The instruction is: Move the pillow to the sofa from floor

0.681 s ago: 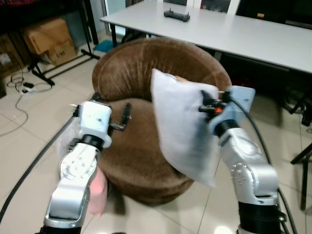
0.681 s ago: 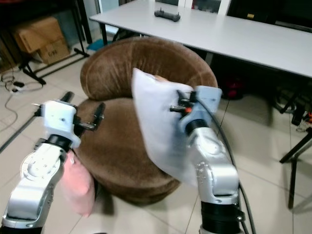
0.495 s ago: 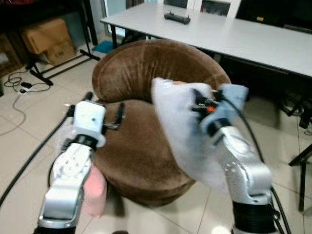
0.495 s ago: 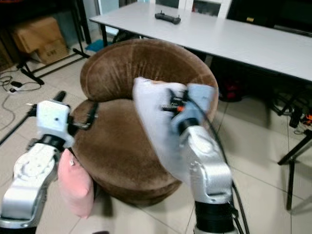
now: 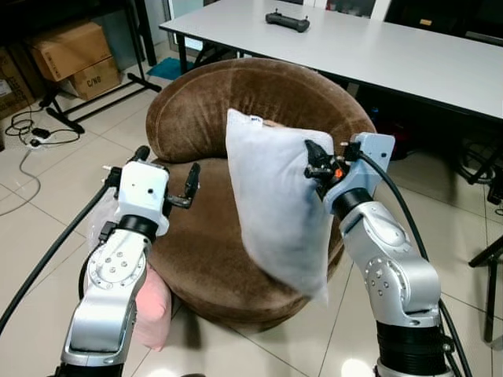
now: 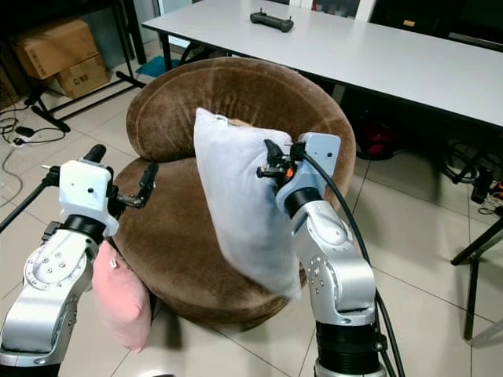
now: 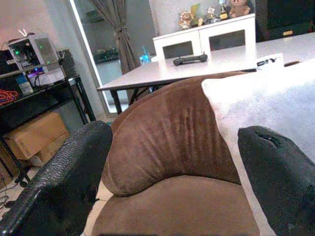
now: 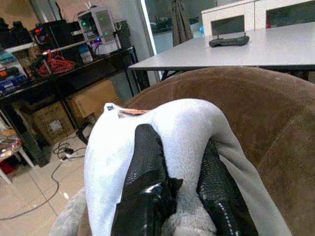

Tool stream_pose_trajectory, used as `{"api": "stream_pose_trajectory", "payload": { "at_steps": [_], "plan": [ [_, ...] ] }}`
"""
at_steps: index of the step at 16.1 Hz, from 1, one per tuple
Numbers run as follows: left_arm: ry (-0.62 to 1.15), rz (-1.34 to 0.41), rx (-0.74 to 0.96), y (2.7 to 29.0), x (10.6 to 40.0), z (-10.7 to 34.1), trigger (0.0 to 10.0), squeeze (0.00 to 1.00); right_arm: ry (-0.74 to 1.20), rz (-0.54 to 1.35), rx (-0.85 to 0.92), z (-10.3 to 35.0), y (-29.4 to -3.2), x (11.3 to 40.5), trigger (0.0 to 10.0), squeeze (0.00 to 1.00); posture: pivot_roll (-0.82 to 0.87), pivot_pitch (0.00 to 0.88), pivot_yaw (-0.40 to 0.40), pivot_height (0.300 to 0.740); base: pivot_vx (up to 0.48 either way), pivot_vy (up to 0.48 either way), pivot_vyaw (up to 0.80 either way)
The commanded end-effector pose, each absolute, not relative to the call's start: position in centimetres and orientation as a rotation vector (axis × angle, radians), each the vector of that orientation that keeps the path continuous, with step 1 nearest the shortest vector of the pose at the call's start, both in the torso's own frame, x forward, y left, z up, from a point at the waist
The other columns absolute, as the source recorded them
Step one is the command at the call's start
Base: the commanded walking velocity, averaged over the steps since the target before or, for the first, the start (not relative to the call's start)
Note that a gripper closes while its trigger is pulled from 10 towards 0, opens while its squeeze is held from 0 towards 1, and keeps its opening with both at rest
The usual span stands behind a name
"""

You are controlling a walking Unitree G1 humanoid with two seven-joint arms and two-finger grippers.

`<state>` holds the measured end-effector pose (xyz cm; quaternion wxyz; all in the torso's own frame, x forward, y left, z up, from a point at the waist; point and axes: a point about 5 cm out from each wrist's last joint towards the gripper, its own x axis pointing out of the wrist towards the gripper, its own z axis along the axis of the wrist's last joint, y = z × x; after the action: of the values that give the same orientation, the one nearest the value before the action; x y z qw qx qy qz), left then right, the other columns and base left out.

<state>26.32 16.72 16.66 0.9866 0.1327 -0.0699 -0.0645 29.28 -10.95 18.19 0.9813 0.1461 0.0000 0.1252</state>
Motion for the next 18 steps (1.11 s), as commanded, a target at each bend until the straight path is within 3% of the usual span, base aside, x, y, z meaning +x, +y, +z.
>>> {"api": "stream_pose_trajectory", "payload": {
  "at_steps": [1, 18],
  "plan": [
    [-0.139, -0.135, 0.263, 16.8, 26.2, 16.7, 10.0, 0.0, -0.073, 0.286, 0.314, 20.0, -10.7, 29.3, 10.0, 0.0, 0.1, 0.0, -0.019, 0.74, 0.315, 0.0, 0.0],
    [-0.14, -0.156, 0.255, 16.6, 26.4, 16.7, 10.0, 0.0, -0.138, 0.351, 0.389, 21.4, -10.2, 29.2, 10.0, 0.0, 0.09, 0.0, -0.016, 0.74, 0.344, 0.0, 0.0]
  ]
}}
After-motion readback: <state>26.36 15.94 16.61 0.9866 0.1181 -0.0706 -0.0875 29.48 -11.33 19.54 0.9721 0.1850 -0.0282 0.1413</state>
